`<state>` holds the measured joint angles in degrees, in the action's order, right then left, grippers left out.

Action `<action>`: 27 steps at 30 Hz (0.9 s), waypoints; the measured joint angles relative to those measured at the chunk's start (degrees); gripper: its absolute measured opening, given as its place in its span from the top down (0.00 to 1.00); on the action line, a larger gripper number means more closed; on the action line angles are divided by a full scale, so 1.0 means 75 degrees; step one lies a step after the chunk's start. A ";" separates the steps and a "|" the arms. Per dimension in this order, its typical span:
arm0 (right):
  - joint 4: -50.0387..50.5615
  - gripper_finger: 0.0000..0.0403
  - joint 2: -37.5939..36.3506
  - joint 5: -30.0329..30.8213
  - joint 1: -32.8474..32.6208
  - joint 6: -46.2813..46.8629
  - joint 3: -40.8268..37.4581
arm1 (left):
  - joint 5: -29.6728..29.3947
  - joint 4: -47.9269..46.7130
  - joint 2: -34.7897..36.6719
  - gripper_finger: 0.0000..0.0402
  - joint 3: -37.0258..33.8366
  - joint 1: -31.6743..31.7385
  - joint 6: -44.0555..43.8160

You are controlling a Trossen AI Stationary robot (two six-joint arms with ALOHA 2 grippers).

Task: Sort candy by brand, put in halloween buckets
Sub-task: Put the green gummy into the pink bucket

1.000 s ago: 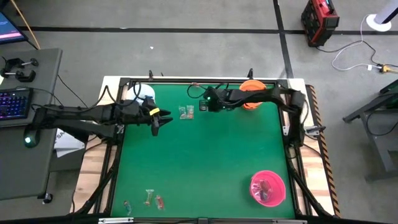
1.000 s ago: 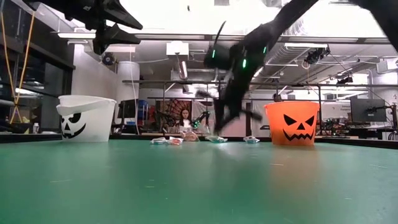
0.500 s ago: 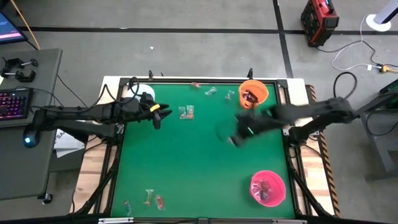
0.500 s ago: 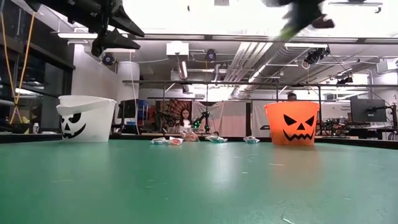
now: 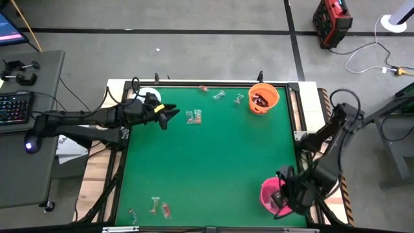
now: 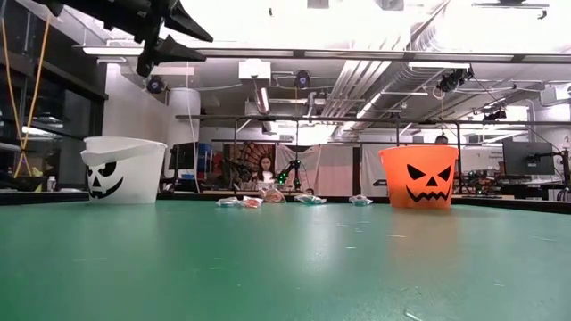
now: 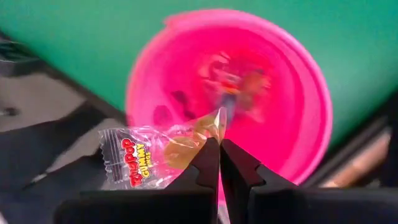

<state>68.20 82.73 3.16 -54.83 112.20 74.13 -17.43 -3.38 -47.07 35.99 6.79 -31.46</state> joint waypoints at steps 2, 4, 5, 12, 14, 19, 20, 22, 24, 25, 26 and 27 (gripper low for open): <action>0.0122 1.00 0.0224 -0.0164 -0.0021 0.0113 -0.0003 | 0.0002 0.0199 0.0000 0.58 0.0000 0.0000 0.0008; 0.0091 1.00 0.0373 -0.0261 0.0031 0.0263 -0.0003 | 0.0003 0.0348 0.0000 0.58 0.0000 0.0000 0.0008; 0.0045 0.99 0.0418 -0.0343 0.0077 0.0265 -0.0003 | 0.0012 0.0429 0.0000 0.58 0.0000 0.0000 0.0009; -0.0771 0.74 0.0435 -0.0920 0.0253 -0.0783 -0.0002 | 0.0093 0.0528 0.0005 0.58 -0.0002 0.0000 0.0012; -0.0757 0.62 0.0435 -0.1074 0.0262 -0.1050 0.0000 | 0.0105 0.0519 0.0006 0.58 -0.0001 0.0000 0.0012; -0.0787 0.39 0.0283 -0.1084 0.0351 -0.2087 -0.0003 | 0.0280 0.0516 0.0006 0.58 0.0000 -0.0009 -0.0209; -0.0781 0.36 0.0190 -0.0961 0.0399 -0.2263 -0.0001 | 0.0562 0.0518 0.0001 0.58 0.0000 -0.0009 -0.0346; -0.0725 0.33 -0.0003 -0.0451 0.0509 -0.2497 0.0000 | 0.1590 0.0431 -0.0162 0.58 0.0005 -0.0094 -0.0284; -0.0528 0.32 -0.0185 0.0152 0.0655 -0.2743 0.0001 | 0.2750 -0.0155 -0.0437 0.58 0.0015 -0.0454 -0.0441; -0.0420 0.32 -0.0265 0.0441 0.0754 -0.2871 0.0000 | 0.3206 -0.0580 -0.0639 0.58 0.0011 -0.0722 -0.0699; -0.0313 0.32 -0.0333 0.0675 0.0861 -0.3043 0.0003 | 0.3574 -0.0987 -0.0846 0.58 -0.0004 -0.1044 -0.0988; -0.0197 0.32 -0.0384 0.0833 0.0977 -0.3223 0.0003 | 0.3870 -0.1344 -0.1044 0.58 -0.0014 -0.1415 -0.1271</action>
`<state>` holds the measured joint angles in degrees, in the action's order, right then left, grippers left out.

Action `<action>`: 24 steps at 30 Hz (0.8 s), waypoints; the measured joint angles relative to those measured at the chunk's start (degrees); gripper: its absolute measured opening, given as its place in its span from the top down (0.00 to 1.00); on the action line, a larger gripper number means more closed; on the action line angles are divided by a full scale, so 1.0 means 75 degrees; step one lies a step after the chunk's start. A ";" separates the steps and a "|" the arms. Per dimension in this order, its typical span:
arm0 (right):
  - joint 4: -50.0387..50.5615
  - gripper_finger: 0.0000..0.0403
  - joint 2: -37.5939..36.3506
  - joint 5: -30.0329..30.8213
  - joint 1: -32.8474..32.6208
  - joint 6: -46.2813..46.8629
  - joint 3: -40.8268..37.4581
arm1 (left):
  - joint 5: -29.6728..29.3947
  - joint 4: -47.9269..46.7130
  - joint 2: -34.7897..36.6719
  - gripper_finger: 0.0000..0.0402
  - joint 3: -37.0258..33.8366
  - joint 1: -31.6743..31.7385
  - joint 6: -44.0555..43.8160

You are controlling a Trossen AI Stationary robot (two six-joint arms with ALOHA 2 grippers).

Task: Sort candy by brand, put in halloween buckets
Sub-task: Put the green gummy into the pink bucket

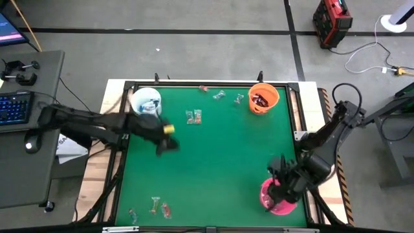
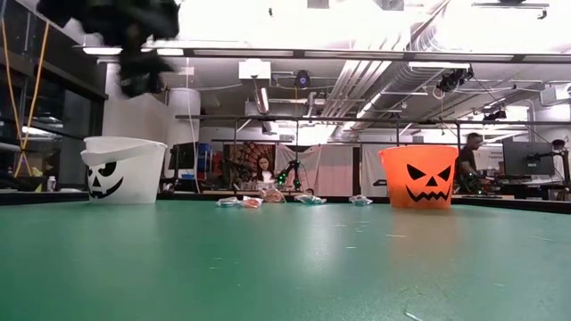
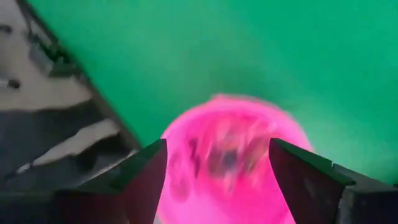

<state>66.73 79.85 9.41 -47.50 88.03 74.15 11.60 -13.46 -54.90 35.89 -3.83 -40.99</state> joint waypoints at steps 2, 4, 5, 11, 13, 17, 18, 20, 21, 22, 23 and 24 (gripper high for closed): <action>0.0117 0.32 -0.0072 0.0223 0.0236 -0.0406 0.0000 | 0.0452 -0.0397 -0.0358 0.58 0.0006 -0.0900 -0.0605; 0.0129 0.32 -0.0101 0.0327 0.0486 -0.0949 0.0000 | 0.0637 -0.0616 -0.0730 0.58 0.0010 -0.1963 -0.1224; 0.0124 0.32 -0.0101 0.0330 0.0603 -0.1247 0.0000 | 0.0626 -0.0629 -0.0898 0.58 0.0008 -0.2512 -0.1552; 0.0124 0.32 -0.0101 0.0329 0.1227 -0.2512 0.0000 | -0.0266 -0.0284 -0.1955 0.58 0.0019 -0.5206 -0.5626; 0.0127 0.32 -0.0101 0.0329 0.1375 -0.2798 0.0000 | -0.0642 0.0076 -0.2309 0.58 0.0019 -0.5732 -0.6925; 0.0136 0.32 -0.0101 0.0330 0.1599 -0.3142 0.0000 | -0.1539 0.0433 -0.2949 0.58 0.0016 -0.6173 -0.8537; 0.0137 0.32 -0.0101 0.0327 0.1634 -0.3196 0.0000 | -0.1631 0.0476 -0.3063 0.58 0.0016 -0.6173 -0.8792; 0.0156 0.32 -0.0101 0.0325 0.1689 -0.3329 0.0000 | -0.1653 0.0566 -0.3305 0.58 0.0016 -0.6170 -0.9190; 0.0165 0.32 -0.0101 0.0310 0.1708 -0.3391 0.0000 | -0.1607 0.0644 -0.3425 0.58 0.0016 -0.6170 -0.9350; 0.0168 0.32 -0.0101 0.0281 0.1740 -0.3459 0.0000 | -0.1471 0.0656 -0.3531 0.58 0.0019 -0.6167 -0.9491; 0.0177 0.32 -0.0101 0.0262 0.1755 -0.3526 0.0000 | -0.1273 0.0607 -0.3634 0.58 0.0036 -0.6168 -0.9606; 0.0197 0.32 -0.0101 0.0240 0.1753 -0.3548 0.0000 | -0.1060 0.0555 -0.3750 0.58 0.0072 -0.6170 -0.9696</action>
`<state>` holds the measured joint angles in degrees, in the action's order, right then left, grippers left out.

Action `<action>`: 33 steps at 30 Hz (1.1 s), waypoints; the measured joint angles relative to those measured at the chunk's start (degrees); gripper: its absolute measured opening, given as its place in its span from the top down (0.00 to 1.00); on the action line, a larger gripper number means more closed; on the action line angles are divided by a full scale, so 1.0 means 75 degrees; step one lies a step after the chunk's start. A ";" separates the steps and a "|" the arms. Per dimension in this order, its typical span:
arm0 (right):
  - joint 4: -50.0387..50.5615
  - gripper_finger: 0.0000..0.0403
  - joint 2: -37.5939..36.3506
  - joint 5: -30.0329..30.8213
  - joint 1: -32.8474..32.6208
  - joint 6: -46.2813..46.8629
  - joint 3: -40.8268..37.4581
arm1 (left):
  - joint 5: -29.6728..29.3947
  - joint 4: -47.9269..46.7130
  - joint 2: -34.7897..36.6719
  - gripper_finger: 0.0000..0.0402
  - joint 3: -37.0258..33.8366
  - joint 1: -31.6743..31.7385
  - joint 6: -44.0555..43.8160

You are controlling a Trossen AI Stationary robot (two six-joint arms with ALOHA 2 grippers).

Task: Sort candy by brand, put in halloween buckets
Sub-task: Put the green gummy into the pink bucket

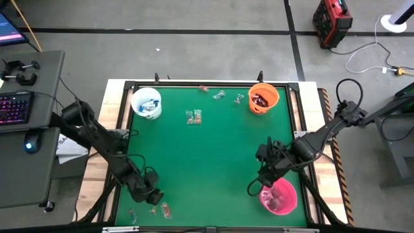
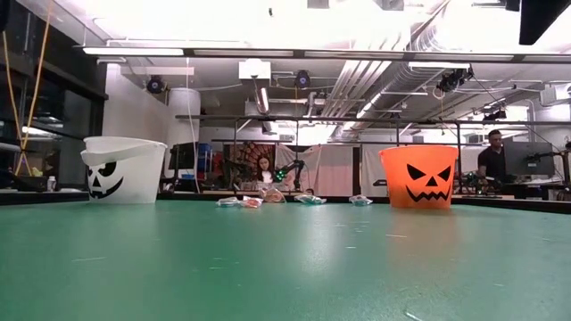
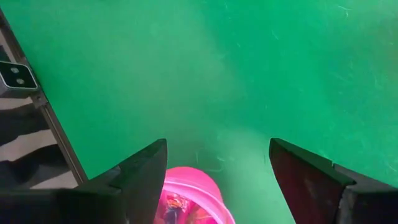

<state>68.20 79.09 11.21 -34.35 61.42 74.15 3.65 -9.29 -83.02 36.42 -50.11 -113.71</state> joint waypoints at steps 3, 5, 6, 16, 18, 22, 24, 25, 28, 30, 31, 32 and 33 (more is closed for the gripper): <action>0.0034 0.32 0.0000 0.0022 0.0000 -0.0058 0.0000 | 0.0277 -0.0202 -0.0299 0.58 0.0091 -0.0003 -0.0255; 0.0035 0.32 0.0000 0.0047 0.0000 -0.0057 0.0000 | 0.0225 -0.0200 -0.0480 0.58 0.0120 0.0008 -0.0427; 0.0035 0.32 0.0000 0.0049 0.0000 -0.0057 0.0000 | 0.0115 -0.0160 -0.0549 0.58 0.0120 0.0031 -0.0520; 0.0133 0.32 0.0000 0.0084 0.0000 -0.0057 0.0000 | -0.0075 -0.0069 -0.0550 0.58 0.0120 0.0241 -0.0364; 0.0166 0.32 0.0000 0.0085 0.0000 -0.0139 0.0000 | -0.0166 -0.0106 -0.0415 0.58 0.0117 0.0255 -0.0213; 0.0175 0.32 0.0000 0.0117 0.0000 -0.0333 0.0000 | -0.0508 -0.0097 -0.0277 0.58 0.0117 0.0262 -0.0163; 0.0200 0.32 0.0000 0.0146 0.0000 -0.0340 0.0000 | -0.0527 -0.0074 -0.0277 0.58 0.0117 0.0328 -0.0152; 0.0207 0.32 0.0000 0.0168 0.0000 -0.0343 0.0000 | -0.0473 -0.0083 -0.0296 0.58 0.0117 0.0362 -0.0131; 0.0226 0.32 0.0000 0.0218 0.0000 -0.0340 0.0000 | -0.0366 -0.0076 -0.0396 0.58 0.0117 0.0499 0.0169; 0.0225 0.32 0.0000 0.0246 0.0000 -0.0335 0.0000 | -0.0345 0.0055 -0.0455 0.58 0.0117 0.0659 0.0341; 0.0227 0.32 0.0000 0.0247 0.0000 -0.0340 0.0000 | -0.0350 0.0158 -0.0474 0.58 0.0117 0.0742 0.0449; 0.0228 0.32 0.0000 0.0244 0.0000 -0.0366 0.0000 | -0.0351 0.0216 -0.0496 0.58 0.0117 0.0820 0.0559; 0.0234 0.32 0.0000 0.0253 0.0000 -0.0407 0.0000 | -0.0323 0.0236 -0.0532 0.58 0.0120 0.0897 0.0638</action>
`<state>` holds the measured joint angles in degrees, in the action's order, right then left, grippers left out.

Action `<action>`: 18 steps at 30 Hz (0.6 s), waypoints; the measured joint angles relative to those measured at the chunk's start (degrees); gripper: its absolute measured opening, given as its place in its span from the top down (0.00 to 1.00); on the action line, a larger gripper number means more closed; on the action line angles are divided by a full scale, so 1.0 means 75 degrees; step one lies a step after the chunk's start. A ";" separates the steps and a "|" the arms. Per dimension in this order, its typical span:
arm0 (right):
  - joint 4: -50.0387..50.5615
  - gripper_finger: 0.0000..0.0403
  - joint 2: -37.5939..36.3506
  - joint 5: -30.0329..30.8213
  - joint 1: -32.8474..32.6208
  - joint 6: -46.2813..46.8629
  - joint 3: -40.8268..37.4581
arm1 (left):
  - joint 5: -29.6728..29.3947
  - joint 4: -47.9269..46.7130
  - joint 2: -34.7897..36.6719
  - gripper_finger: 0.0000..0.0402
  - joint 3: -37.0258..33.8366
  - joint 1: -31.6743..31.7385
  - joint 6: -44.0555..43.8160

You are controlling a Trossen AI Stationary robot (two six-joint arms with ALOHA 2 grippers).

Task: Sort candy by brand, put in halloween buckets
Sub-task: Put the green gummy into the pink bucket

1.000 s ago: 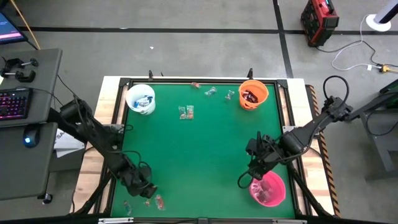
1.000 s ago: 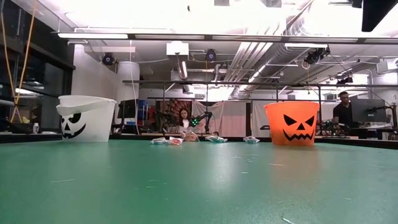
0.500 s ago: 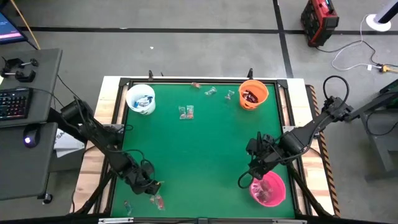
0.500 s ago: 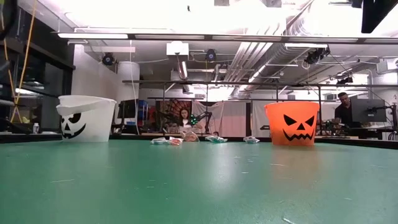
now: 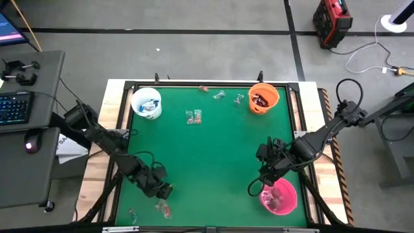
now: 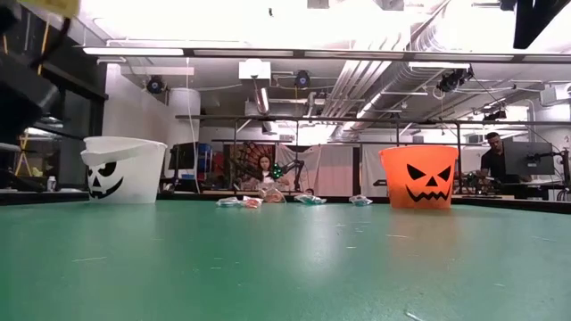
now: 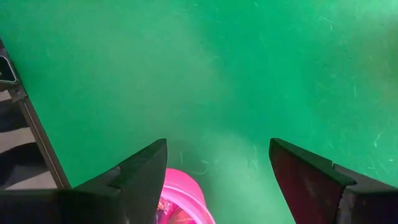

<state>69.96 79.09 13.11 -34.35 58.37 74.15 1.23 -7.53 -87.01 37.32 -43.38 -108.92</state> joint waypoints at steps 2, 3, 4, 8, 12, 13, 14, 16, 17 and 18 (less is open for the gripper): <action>0.0033 0.32 0.0000 0.0054 0.0004 -0.0049 0.0000 | 0.0350 -0.0040 -0.0134 0.58 0.0000 0.0156 0.0169; 0.0041 0.32 0.0000 0.0056 0.0029 -0.0050 0.0000 | 0.0551 -0.0048 -0.0215 0.59 0.0003 0.0220 0.0287; 0.0055 0.32 0.0000 0.0051 0.0045 -0.0050 0.0000 | 0.0747 -0.0020 -0.0279 0.61 0.0016 0.0289 0.0410; 0.0133 0.32 0.0000 0.0049 0.0047 -0.0053 0.0003 | 0.1003 0.0012 -0.0377 0.77 0.0017 0.0409 0.0708; 0.0197 0.32 0.0000 0.0059 0.0047 -0.0060 0.0003 | 0.0922 -0.0006 -0.0141 0.97 -0.0006 0.0571 0.1272; 0.0195 0.32 0.0000 0.0064 0.0047 -0.0099 0.0003 | 0.0856 -0.0088 0.0065 0.97 -0.0006 0.0669 0.1428; 0.0192 0.32 -0.0003 0.0068 0.0047 -0.0149 0.0003 | 0.0790 -0.0195 0.0339 0.97 -0.0003 0.0806 0.1617; 0.0153 0.32 -0.0054 0.0115 0.0056 -0.0295 0.0003 | 0.0684 -0.0521 0.0913 0.99 0.0003 0.1169 0.2129; 0.0083 0.32 -0.0116 0.0149 0.0094 -0.0424 0.0004 | 0.0549 -0.0708 0.1257 0.99 0.0001 0.1402 0.2469; 0.0050 0.32 -0.0188 0.0213 0.0132 -0.0526 0.0037 | 0.0316 -0.0835 0.1614 0.99 0.0000 0.1663 0.2895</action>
<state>70.33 77.68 14.71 -33.36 54.43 74.43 3.60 -13.79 -74.91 37.32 -30.90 -87.21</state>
